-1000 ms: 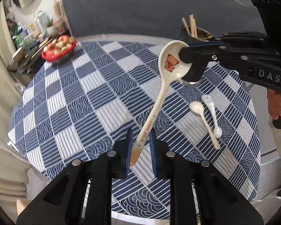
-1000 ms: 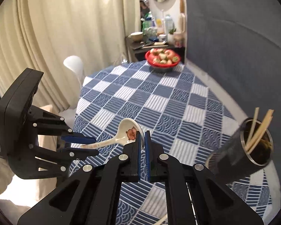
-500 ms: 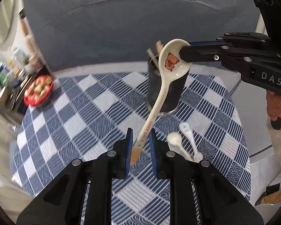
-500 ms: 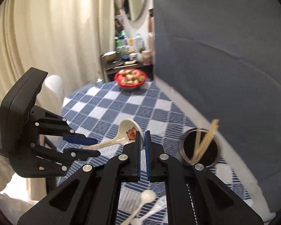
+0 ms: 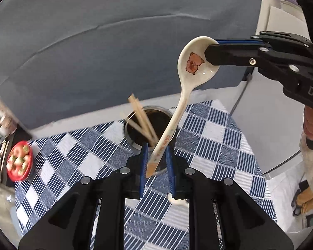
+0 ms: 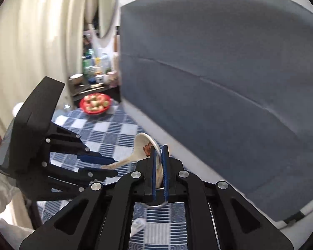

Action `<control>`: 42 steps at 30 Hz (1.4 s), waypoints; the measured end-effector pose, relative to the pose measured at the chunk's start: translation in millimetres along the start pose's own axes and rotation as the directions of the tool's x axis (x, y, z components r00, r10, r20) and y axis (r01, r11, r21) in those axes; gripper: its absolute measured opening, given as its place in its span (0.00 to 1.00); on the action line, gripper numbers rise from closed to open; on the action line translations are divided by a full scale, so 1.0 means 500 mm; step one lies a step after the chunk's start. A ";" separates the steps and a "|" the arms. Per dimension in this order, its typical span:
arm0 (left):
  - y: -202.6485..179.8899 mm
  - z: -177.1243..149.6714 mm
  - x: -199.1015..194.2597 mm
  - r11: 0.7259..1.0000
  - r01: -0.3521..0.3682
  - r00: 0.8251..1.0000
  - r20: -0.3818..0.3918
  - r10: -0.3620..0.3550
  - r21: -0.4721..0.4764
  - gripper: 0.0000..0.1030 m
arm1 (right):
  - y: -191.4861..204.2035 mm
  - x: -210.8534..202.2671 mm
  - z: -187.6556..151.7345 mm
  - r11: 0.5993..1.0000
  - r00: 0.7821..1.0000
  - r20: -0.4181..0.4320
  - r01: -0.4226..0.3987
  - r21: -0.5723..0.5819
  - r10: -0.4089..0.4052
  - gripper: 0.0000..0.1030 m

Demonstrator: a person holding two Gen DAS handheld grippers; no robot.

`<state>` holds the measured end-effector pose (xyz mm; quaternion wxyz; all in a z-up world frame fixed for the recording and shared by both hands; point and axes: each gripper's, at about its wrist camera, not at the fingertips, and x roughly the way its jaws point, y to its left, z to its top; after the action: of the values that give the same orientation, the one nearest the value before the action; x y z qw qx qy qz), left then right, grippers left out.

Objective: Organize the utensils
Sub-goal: 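Lift the ceramic spoon with both grippers over the black cup, then lower the ceramic spoon into the black cup and open both grippers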

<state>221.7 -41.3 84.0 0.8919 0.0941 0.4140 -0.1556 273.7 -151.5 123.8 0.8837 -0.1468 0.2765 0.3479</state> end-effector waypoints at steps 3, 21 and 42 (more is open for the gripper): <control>0.004 0.026 0.025 0.998 0.053 0.999 0.005 -0.053 0.016 0.18 | -0.015 0.003 0.010 0.998 0.999 -0.011 0.053 0.022 -0.052 0.06; 0.057 0.066 0.191 0.970 0.241 0.969 -0.056 -0.240 0.013 0.19 | -0.029 0.117 0.017 0.979 0.972 -0.145 0.193 0.066 -0.182 0.08; 0.130 -0.001 0.127 0.997 0.065 0.997 0.044 -0.063 -0.051 0.94 | -0.030 0.105 -0.003 0.970 0.982 -0.031 0.190 0.150 -0.188 0.85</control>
<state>283.2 6.9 37.6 0.8972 0.0539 0.4017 -0.1753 315.4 -135.0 92.3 0.9190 -0.1077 0.2945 0.2388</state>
